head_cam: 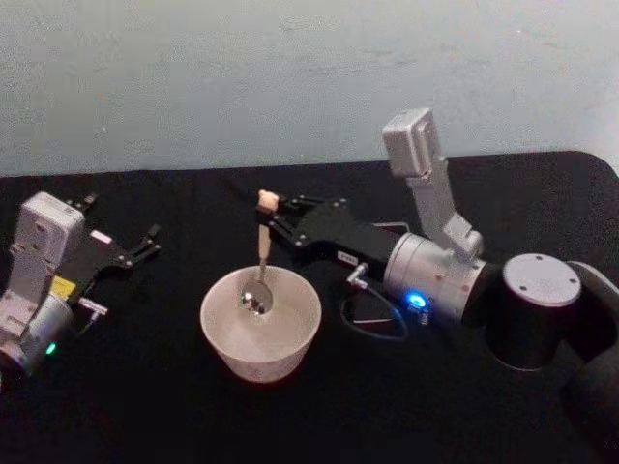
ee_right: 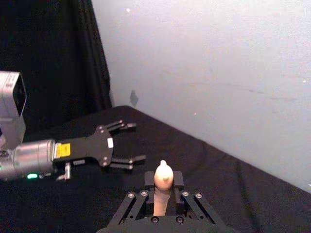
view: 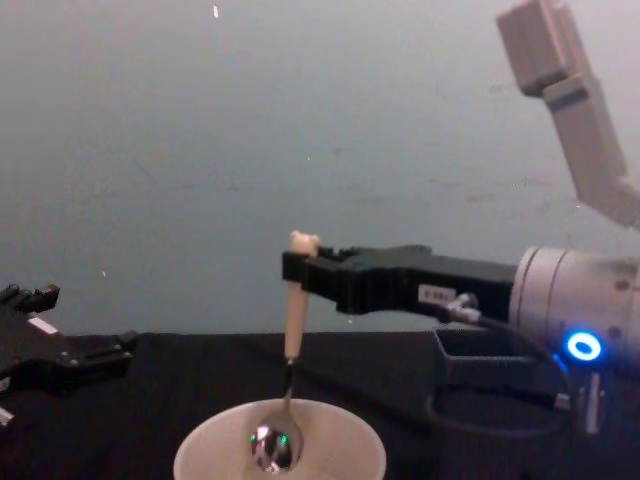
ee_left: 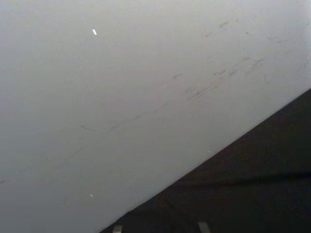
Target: Pick up the stirring spoon with one hand, stir inside the cup, then place it back in its original position.
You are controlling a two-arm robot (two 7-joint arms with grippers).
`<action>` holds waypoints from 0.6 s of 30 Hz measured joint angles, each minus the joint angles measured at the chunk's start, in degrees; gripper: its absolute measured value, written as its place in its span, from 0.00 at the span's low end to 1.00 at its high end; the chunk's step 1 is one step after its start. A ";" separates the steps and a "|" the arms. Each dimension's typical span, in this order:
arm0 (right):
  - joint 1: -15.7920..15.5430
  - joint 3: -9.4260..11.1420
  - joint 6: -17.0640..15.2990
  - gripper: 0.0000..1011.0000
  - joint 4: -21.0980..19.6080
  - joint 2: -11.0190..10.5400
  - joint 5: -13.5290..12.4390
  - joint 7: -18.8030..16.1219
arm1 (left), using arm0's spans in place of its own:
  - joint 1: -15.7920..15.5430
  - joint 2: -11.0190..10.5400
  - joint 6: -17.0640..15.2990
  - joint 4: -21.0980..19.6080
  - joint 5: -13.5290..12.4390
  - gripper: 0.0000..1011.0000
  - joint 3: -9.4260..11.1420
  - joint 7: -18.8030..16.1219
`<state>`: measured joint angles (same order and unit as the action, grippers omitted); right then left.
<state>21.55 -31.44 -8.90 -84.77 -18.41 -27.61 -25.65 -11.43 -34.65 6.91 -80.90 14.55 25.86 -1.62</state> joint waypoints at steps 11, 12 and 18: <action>-1.61 3.45 -2.65 0.22 -4.41 -1.73 -4.76 1.20 | 0.00 0.00 0.00 0.00 0.00 0.99 0.00 0.00; -1.70 3.72 -2.91 0.22 -4.72 -1.88 -5.26 1.34 | 0.00 0.00 0.00 0.01 0.00 0.99 0.00 0.00; -2.02 5.62 -4.25 0.22 -6.45 -2.82 -8.61 2.64 | 0.00 0.00 0.00 0.00 0.00 0.99 0.00 0.00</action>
<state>19.53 -25.81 -13.15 -91.22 -21.23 -36.23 -23.00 -11.43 -34.64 6.91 -80.90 14.55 25.86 -1.62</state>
